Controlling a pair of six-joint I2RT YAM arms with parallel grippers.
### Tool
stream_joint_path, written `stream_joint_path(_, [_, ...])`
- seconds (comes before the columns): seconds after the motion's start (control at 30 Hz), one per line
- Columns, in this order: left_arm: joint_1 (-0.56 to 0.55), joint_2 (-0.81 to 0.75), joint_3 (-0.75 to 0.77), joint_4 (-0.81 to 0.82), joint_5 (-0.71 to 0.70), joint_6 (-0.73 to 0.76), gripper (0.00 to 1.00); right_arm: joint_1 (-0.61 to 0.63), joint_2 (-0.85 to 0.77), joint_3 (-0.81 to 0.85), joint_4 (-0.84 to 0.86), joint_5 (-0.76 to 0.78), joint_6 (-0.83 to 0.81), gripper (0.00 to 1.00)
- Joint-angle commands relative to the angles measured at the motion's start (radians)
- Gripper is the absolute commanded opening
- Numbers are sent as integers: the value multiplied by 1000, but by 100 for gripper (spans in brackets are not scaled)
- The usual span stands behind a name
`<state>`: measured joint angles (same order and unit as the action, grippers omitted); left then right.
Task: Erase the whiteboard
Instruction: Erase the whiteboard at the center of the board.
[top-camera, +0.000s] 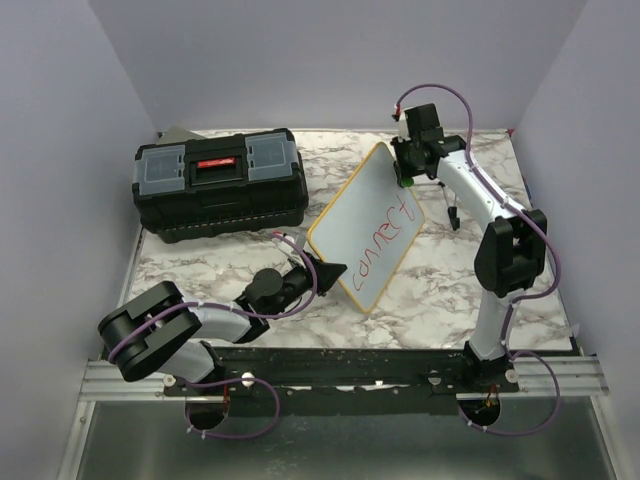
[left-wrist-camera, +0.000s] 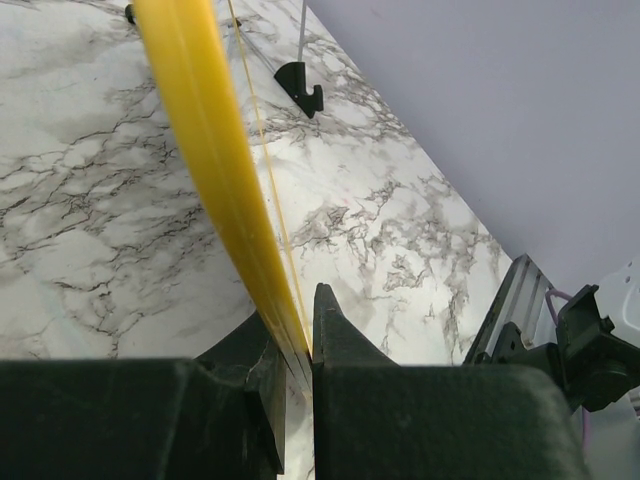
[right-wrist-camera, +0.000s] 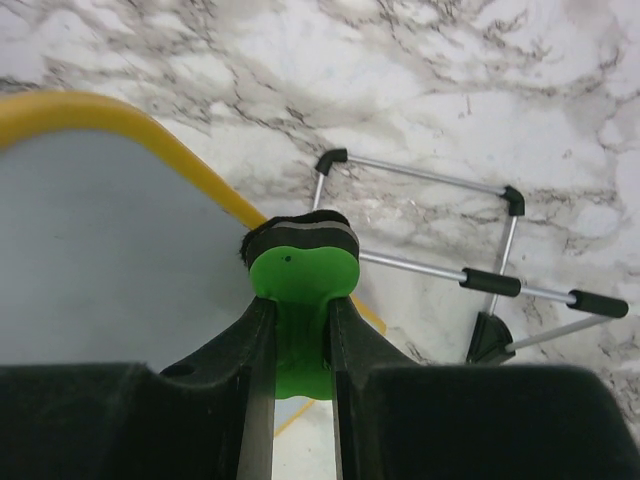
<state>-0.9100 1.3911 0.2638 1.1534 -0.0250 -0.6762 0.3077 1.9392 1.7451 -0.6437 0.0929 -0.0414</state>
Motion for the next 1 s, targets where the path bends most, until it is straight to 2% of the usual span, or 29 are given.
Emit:
stream_joint_path(0.0, [-33,-21,37,71,241,58,0,43,41,95,43,-136,16,1])
stream_joint_path(0.13, [-33,-22,40,61,241,58,0,48,13,105,86,-256,26,1])
stream_joint_path(0.23, [-33,-29,39,54,241,61,0,48,-35,20,126,-363,12,1])
stream_joint_path(0.33, [-33,-34,35,58,236,58,0,48,-121,-152,176,-520,-46,1])
stream_joint_path(0.57, [-32,-21,41,76,242,47,0,53,-402,-589,408,-808,-181,1])
stream_joint_path(0.67, [-32,-10,49,80,245,37,0,93,-515,-705,480,-850,-253,1])
stream_joint_path(0.77, [-32,5,57,100,250,22,0,117,-571,-775,563,-808,-266,1])
stream_joint_path(0.8, [-32,10,61,102,252,19,0,117,-575,-781,610,-748,-233,1])
stream_joint_path(0.9, [-32,10,69,89,258,12,0,112,-558,-748,689,-413,-166,1])
stream_joint_path(0.97, [-32,2,68,78,259,12,0,84,-533,-709,694,-317,-138,1])
